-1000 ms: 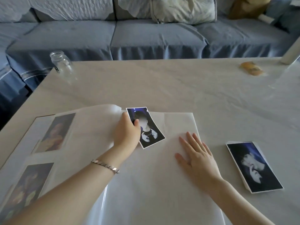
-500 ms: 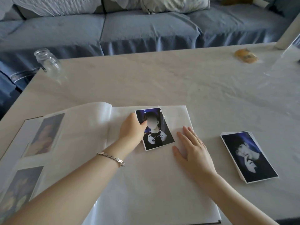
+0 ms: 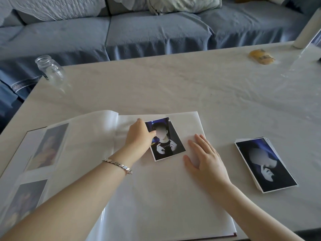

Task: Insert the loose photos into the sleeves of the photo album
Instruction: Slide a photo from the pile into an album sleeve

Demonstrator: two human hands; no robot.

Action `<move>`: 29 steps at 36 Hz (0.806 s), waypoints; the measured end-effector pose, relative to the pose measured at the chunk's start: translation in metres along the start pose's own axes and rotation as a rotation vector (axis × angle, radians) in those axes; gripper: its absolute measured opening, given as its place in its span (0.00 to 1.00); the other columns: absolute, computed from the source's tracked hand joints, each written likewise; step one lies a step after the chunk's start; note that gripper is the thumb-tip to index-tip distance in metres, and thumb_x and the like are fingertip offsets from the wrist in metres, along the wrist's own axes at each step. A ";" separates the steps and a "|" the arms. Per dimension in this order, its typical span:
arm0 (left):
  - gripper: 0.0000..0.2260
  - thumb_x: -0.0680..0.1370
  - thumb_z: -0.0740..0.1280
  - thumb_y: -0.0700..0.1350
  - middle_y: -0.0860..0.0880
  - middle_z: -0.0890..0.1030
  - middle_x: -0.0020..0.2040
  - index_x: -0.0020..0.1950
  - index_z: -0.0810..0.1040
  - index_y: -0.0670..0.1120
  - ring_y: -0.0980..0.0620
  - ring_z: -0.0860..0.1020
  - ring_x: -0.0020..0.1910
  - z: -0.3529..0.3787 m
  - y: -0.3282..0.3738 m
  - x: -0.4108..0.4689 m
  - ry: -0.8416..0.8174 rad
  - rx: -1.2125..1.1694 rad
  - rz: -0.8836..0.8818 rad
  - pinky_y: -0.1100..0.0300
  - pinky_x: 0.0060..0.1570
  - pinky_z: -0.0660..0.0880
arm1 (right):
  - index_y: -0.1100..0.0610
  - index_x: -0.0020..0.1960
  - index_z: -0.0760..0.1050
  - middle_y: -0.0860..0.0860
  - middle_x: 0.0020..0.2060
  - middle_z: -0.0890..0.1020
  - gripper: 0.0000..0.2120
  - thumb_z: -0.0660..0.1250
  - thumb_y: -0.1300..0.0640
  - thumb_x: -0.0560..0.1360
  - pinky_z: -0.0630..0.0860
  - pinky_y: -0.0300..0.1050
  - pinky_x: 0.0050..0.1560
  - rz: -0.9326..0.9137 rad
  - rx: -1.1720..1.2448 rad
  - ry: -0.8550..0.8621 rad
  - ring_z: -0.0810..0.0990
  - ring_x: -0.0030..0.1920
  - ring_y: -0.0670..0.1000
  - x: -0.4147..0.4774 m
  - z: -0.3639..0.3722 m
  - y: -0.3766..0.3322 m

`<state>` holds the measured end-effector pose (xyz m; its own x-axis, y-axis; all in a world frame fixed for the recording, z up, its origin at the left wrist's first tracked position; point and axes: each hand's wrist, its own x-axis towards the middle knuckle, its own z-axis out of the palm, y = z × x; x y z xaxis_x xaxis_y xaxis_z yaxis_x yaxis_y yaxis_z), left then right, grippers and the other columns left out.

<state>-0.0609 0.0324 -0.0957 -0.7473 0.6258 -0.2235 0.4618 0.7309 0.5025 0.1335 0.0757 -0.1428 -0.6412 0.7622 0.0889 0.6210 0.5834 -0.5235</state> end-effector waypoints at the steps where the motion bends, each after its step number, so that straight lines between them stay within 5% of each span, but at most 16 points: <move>1: 0.11 0.76 0.68 0.45 0.42 0.76 0.49 0.50 0.69 0.40 0.45 0.72 0.43 0.000 0.000 0.001 -0.006 0.008 0.003 0.58 0.38 0.65 | 0.52 0.69 0.70 0.47 0.73 0.62 0.29 0.55 0.42 0.71 0.50 0.35 0.67 0.001 0.001 0.001 0.54 0.74 0.45 0.000 0.000 0.000; 5: 0.10 0.75 0.68 0.44 0.46 0.72 0.41 0.45 0.68 0.42 0.46 0.72 0.39 -0.003 -0.004 0.004 -0.011 -0.020 0.016 0.60 0.27 0.60 | 0.52 0.69 0.70 0.47 0.73 0.62 0.29 0.55 0.42 0.71 0.50 0.35 0.68 0.002 0.009 -0.003 0.54 0.74 0.45 0.001 0.001 0.001; 14: 0.08 0.76 0.68 0.44 0.48 0.74 0.39 0.49 0.71 0.42 0.46 0.73 0.41 0.008 0.007 0.005 -0.016 -0.084 0.177 0.58 0.38 0.66 | 0.53 0.66 0.72 0.49 0.72 0.65 0.27 0.58 0.43 0.71 0.55 0.38 0.68 0.014 0.037 0.005 0.58 0.74 0.48 0.001 0.000 0.000; 18: 0.05 0.77 0.65 0.43 0.50 0.75 0.38 0.49 0.73 0.42 0.46 0.74 0.41 0.016 0.024 0.000 -0.039 -0.049 0.236 0.59 0.35 0.65 | 0.53 0.67 0.72 0.50 0.73 0.63 0.23 0.64 0.48 0.75 0.55 0.38 0.68 0.019 0.067 0.030 0.55 0.74 0.46 0.001 -0.001 0.001; 22: 0.05 0.78 0.62 0.41 0.41 0.76 0.52 0.49 0.72 0.40 0.42 0.74 0.48 0.019 0.030 -0.008 -0.061 0.088 0.187 0.56 0.43 0.67 | 0.53 0.68 0.71 0.49 0.74 0.61 0.22 0.66 0.52 0.75 0.54 0.36 0.67 0.023 0.074 0.042 0.54 0.74 0.46 0.001 -0.001 0.002; 25: 0.09 0.75 0.66 0.37 0.42 0.76 0.45 0.38 0.67 0.43 0.44 0.72 0.42 0.014 0.022 -0.013 -0.100 0.074 0.113 0.59 0.38 0.66 | 0.55 0.67 0.71 0.50 0.73 0.63 0.21 0.66 0.53 0.75 0.56 0.38 0.67 0.062 0.076 0.081 0.57 0.73 0.48 0.000 -0.001 0.002; 29: 0.05 0.72 0.69 0.36 0.40 0.81 0.47 0.43 0.75 0.44 0.42 0.78 0.44 0.008 0.012 -0.011 -0.077 -0.125 0.029 0.54 0.45 0.76 | 0.56 0.69 0.67 0.49 0.73 0.61 0.23 0.64 0.52 0.76 0.57 0.35 0.65 0.100 0.068 0.076 0.56 0.73 0.47 0.001 -0.003 0.001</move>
<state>-0.0432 0.0362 -0.0938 -0.6931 0.6690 -0.2686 0.4161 0.6755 0.6087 0.1350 0.0776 -0.1405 -0.5403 0.8360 0.0962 0.6462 0.4854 -0.5888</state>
